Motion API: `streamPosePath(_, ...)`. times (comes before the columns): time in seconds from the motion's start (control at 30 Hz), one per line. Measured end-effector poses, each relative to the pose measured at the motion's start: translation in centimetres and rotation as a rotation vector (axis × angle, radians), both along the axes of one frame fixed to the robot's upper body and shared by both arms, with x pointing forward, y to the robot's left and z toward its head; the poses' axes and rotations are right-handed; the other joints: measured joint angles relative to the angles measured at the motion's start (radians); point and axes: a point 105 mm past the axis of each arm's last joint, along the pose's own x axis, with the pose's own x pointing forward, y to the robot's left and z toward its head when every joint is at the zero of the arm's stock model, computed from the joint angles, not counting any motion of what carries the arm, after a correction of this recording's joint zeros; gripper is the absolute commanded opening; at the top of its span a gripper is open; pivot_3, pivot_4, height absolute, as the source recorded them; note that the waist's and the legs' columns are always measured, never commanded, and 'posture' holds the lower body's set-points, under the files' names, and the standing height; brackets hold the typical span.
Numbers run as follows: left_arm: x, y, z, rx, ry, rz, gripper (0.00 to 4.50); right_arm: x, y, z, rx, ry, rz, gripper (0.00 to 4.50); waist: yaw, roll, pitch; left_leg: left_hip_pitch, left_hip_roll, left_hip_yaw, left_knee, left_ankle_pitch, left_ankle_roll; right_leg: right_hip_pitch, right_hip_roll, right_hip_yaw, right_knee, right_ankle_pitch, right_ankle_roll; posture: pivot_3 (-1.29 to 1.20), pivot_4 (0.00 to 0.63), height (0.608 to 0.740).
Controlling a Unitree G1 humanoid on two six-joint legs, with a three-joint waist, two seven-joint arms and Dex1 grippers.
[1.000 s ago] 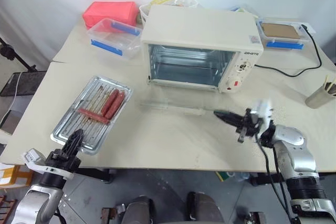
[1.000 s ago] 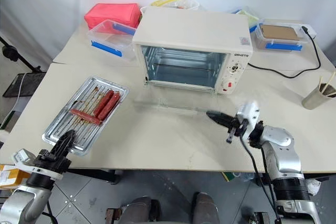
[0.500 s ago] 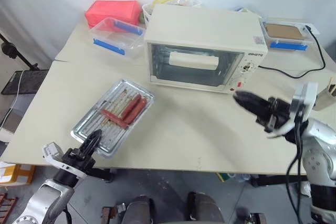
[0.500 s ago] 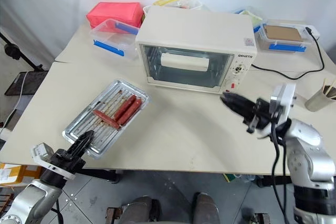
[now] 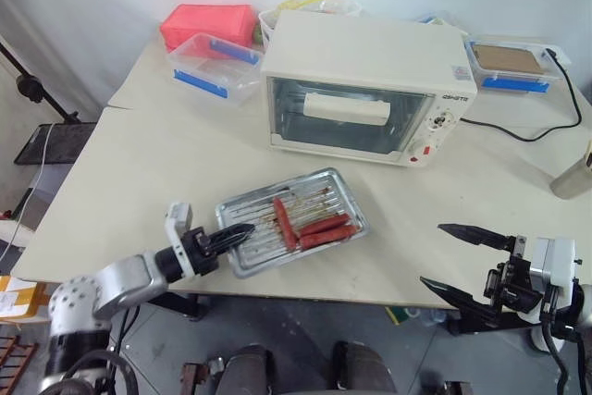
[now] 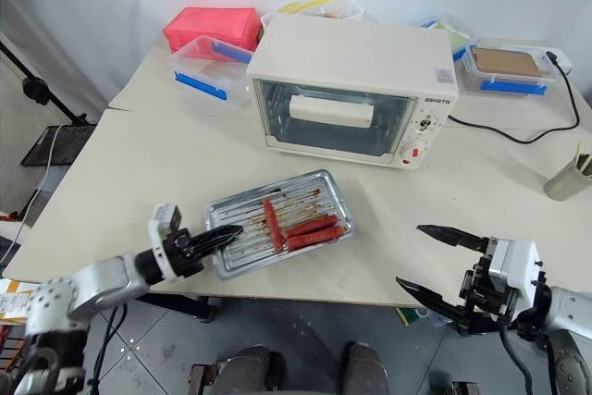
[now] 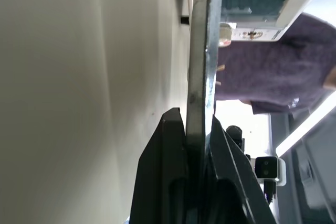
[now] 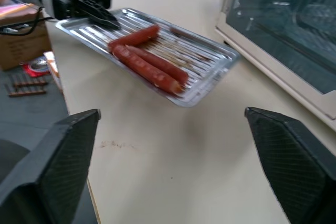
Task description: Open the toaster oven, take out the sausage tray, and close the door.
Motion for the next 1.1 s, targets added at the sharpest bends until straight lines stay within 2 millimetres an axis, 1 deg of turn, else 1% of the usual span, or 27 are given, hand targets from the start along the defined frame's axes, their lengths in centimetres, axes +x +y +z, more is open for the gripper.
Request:
streamPosePath(0.1, 1.4, -1.4, 0.2, 0.019, 0.009, -0.059, 0.0, -0.7, -0.2, -0.1, -0.01, 0.012, -0.037, 4.48, 0.01, 0.0, 0.0, 0.0, -0.001, 0.0, 0.0, 0.0, 0.001, 0.001, 0.0, 0.0, -0.001, 0.0, 0.001, 0.0, 0.15, 0.74)
streamPosePath(0.17, 2.4, -2.8, 0.1, 0.026, 0.016, -0.107, 0.0, -1.1, -0.4, -0.3, -0.014, 0.03, -0.066, 4.48, 0.028, 0.002, -0.001, 0.0, -0.003, 0.001, 0.001, 0.001, 0.001, 0.002, 0.0, 0.0, -0.004, 0.001, 0.001, 0.0, 0.15, 0.74)
streamPosePath(0.23, 3.5, -4.4, 0.0, 0.063, 0.018, -0.149, 0.0, -1.6, -0.5, -0.5, -0.016, 0.045, -0.095, 4.48, 0.046, 0.005, -0.003, 0.0, -0.005, 0.001, 0.001, 0.002, 0.002, 0.006, 0.0, 0.0, -0.008, 0.001, 0.001, 0.0, 0.15, 0.74)
streamPosePath(0.33, 5.0, -6.5, 0.2, 0.149, 0.001, -0.212, 0.0, -2.1, -0.2, 0.0, -0.018, 0.027, -0.12, 4.48, 0.063, 0.007, -0.005, 0.001, -0.008, -0.004, 0.001, 0.001, 0.003, 0.012, -0.001, 0.0, -0.014, 0.002, 0.004, 0.0, 0.15, 0.74)
streamPosePath(0.37, 5.3, -6.9, 0.2, 0.17, -0.006, -0.227, 0.0, -2.2, -0.1, 0.1, -0.018, 0.027, -0.123, 4.48, 0.063, 0.008, -0.005, 0.001, -0.008, -0.004, 0.001, 0.001, 0.003, 0.012, -0.002, 0.0, -0.015, 0.002, 0.004, 0.0, 0.15, 0.74)
streamPosePath(0.47, 5.8, -7.1, 0.4, 0.207, -0.022, -0.262, 0.0, -2.2, -0.3, 0.1, -0.015, 0.034, -0.143, 4.48, 0.055, 0.008, -0.005, 0.0, -0.008, -0.004, -0.001, 0.0, 0.004, 0.013, -0.001, 0.0, -0.017, 0.003, 0.005, 0.0, 0.15, 0.74)
streamPosePath(0.53, 5.9, -7.2, 0.4, 0.234, -0.03, -0.286, 0.61, -2.1, -0.4, 0.2, -0.015, 0.03, -0.15, 4.5, 0.05, 0.008, -0.005, 0.0, -0.008, -0.004, -0.002, 0.0, 0.004, 0.013, -0.001, -0.001, -0.017, 0.003, 0.005, 0.0, 0.15, 0.74)
streamPosePath(0.57, 6.0, -7.1, 0.2, 0.251, -0.032, -0.294, 0.81, -2.1, -0.4, 0.2, -0.014, 0.031, -0.151, 4.5, 0.047, 0.008, -0.005, 0.0, -0.009, -0.004, -0.002, 0.0, 0.004, 0.013, -0.001, -0.002, -0.017, 0.003, 0.005, 0.0, 0.15, 0.74)
streamPosePath(0.67, 6.2, -6.7, -0.4, 0.293, -0.029, -0.302, 1.79, -2.2, -0.4, 0.2, -0.011, 0.03, -0.153, 4.5, 0.042, 0.008, -0.005, 0.0, -0.008, -0.003, -0.002, 0.0, 0.004, 0.013, -0.001, -0.002, -0.017, 0.003, 0.006, 0.0, 0.15, 0.74)
streamPosePath(0.7, 6.2, -6.6, -0.5, 0.296, -0.032, -0.305, 2.05, -2.2, -0.4, 0.2, -0.011, 0.029, -0.152, 4.5, 0.041, 0.008, -0.005, 0.0, -0.008, -0.003, -0.002, 0.0, 0.004, 0.013, -0.001, -0.002, -0.017, 0.003, 0.006, 0.0, 0.15, 0.74)
streamPosePath(0.8, 6.1, -6.1, -0.1, 0.267, -0.055, -0.317, 2.92, -2.1, -0.4, 0.2, -0.013, 0.023, -0.148, 4.5, 0.033, 0.006, -0.004, 0.0, -0.006, -0.004, -0.002, 0.001, 0.004, 0.013, 0.0, -0.002, -0.017, 0.003, 0.006, 0.0, 0.15, 0.74)
streamPosePath(0.87, 5.9, -5.3, 0.4, 0.277, -0.092, -0.325, 3.48, -2.1, -0.3, 0.1, -0.015, 0.016, -0.139, 4.5, 0.018, 0.004, -0.003, 0.0, -0.005, -0.003, -0.003, 0.001, 0.003, 0.012, 0.001, -0.002, -0.017, 0.003, 0.006, 0.0, 0.15, 0.74)
streamPosePath(0.97, 5.5, -3.4, 1.1, 0.31, -0.16, -0.324, 4.37, -2.0, -0.6, -0.5, -0.011, 0.04, -0.136, 4.5, -0.005, 0.004, -0.002, 0.002, -0.002, -0.003, -0.006, 0.002, 0.001, 0.012, 0.004, -0.001, -0.017, 0.003, 0.006, 0.0, 0.15, 0.74)
streamPosePath(1.0, 5.4, -3.1, 1.2, 0.319, -0.181, -0.327, 4.47, -2.0, -0.7, -0.7, -0.011, 0.044, -0.138, 4.5, -0.009, 0.004, -0.002, 0.002, -0.002, -0.003, -0.006, 0.002, 0.0, 0.011, 0.004, -0.001, -0.017, 0.003, 0.006, 0.0, 0.15, 0.74)
streamPosePath(1.03, 5.0, -2.5, 1.3, 0.347, -0.234, -0.334, 4.47, -1.9, -0.7, -0.7, -0.011, 0.043, -0.133, 4.5, -0.015, 0.004, -0.002, 0.003, 0.0, -0.003, -0.008, 0.003, -0.001, 0.01, 0.005, 0.0, -0.016, 0.003, 0.006, 0.0, 0.15, 0.74)
streamPosePath(1.1, 4.3, -0.9, 1.1, 0.409, -0.323, -0.332, 4.47, -1.7, -0.8, -0.8, -0.009, 0.039, -0.126, 4.5, -0.028, 0.003, -0.002, 0.006, 0.001, -0.003, -0.01, 0.003, -0.002, 0.009, 0.005, 0.002, -0.015, 0.002, 0.004, 0.0, 0.15, 0.74)
